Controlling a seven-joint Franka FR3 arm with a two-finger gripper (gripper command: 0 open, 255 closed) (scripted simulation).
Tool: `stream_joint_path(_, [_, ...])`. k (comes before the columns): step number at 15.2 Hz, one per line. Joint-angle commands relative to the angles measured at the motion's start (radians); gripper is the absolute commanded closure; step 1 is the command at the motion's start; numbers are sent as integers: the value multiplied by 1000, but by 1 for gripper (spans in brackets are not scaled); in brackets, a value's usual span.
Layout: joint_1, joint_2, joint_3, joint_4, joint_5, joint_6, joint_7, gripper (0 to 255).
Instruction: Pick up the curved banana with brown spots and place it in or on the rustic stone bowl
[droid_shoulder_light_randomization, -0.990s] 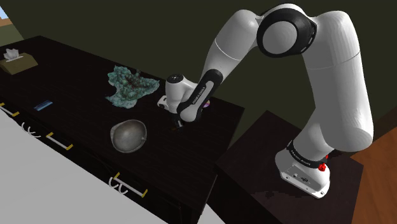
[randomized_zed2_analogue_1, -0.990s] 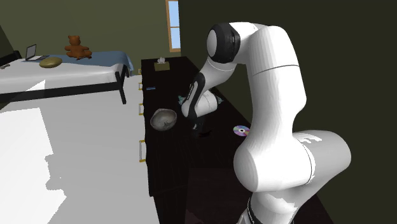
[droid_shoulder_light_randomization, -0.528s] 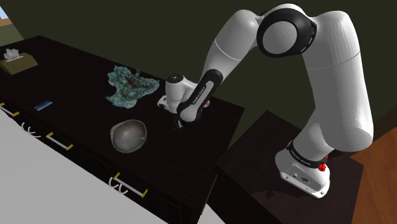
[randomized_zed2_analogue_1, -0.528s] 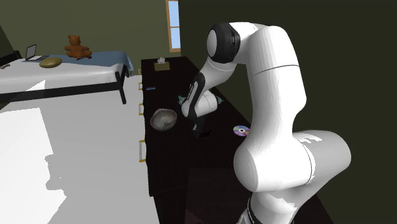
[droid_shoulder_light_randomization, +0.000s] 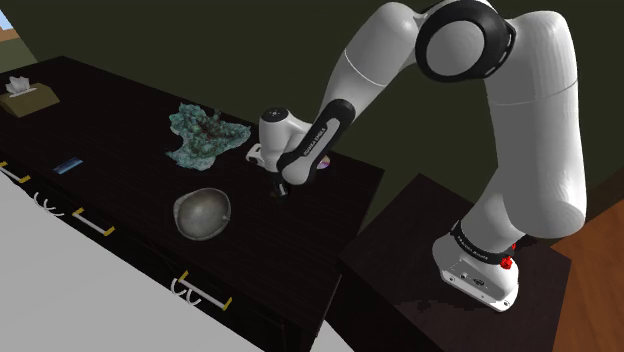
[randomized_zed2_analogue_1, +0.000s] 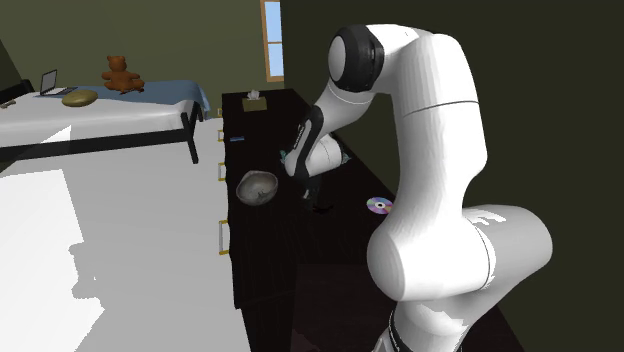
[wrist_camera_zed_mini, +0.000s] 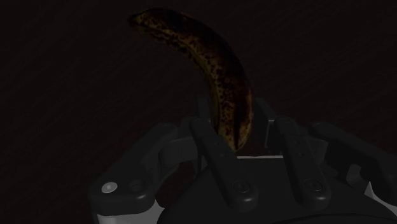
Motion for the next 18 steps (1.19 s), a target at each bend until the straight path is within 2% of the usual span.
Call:
stream_joint_path(1, [-5, -26, 6, -8, 5, -18, -5, 255])
stream_joint_path(18, [-39, -221, 53, -38, 61, -182, -50, 255])
